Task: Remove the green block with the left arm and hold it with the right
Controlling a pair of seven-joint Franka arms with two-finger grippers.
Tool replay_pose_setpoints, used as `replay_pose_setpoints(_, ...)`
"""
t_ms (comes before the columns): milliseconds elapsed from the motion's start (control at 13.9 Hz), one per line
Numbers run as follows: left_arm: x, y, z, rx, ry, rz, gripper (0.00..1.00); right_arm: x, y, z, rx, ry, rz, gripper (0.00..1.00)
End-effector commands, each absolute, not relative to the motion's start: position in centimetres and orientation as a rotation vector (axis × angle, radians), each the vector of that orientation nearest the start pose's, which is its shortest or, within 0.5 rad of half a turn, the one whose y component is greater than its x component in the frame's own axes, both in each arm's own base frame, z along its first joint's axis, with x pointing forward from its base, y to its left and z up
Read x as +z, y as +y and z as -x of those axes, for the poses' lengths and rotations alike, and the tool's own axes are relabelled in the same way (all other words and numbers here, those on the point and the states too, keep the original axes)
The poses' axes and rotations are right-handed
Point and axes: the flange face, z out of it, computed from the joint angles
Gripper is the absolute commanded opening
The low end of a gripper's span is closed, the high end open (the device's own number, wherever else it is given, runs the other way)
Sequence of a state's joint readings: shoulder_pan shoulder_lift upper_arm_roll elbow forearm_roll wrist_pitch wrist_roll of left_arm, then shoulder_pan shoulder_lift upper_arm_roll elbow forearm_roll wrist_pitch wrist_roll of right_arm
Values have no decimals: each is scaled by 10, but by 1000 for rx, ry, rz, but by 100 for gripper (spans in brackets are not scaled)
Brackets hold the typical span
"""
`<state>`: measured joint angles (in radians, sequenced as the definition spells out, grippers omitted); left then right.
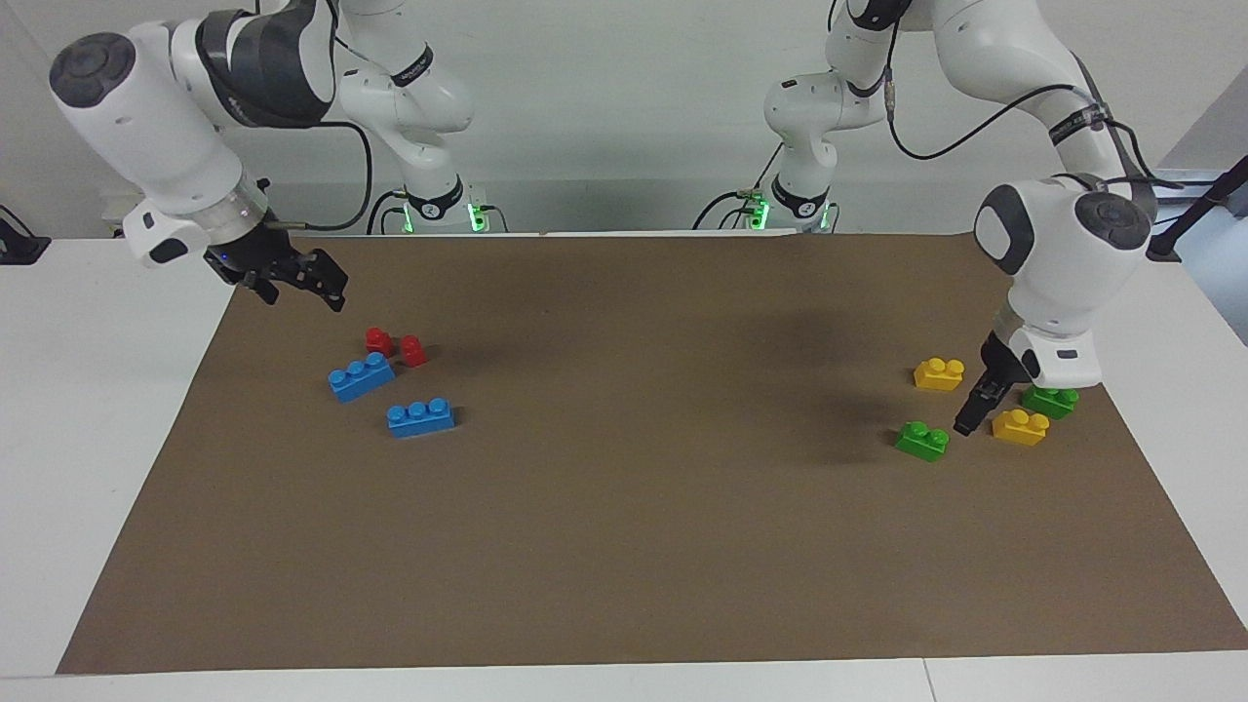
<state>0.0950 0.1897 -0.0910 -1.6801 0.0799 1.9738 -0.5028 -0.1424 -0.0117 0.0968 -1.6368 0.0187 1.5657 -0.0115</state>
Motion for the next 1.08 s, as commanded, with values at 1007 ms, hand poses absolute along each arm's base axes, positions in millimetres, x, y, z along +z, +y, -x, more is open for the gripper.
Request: replay_pose_setpoints(1007, 622, -10, -515, -11, -42, 3168, 100, 613, -23, -548, -1, 51, 3189, 100)
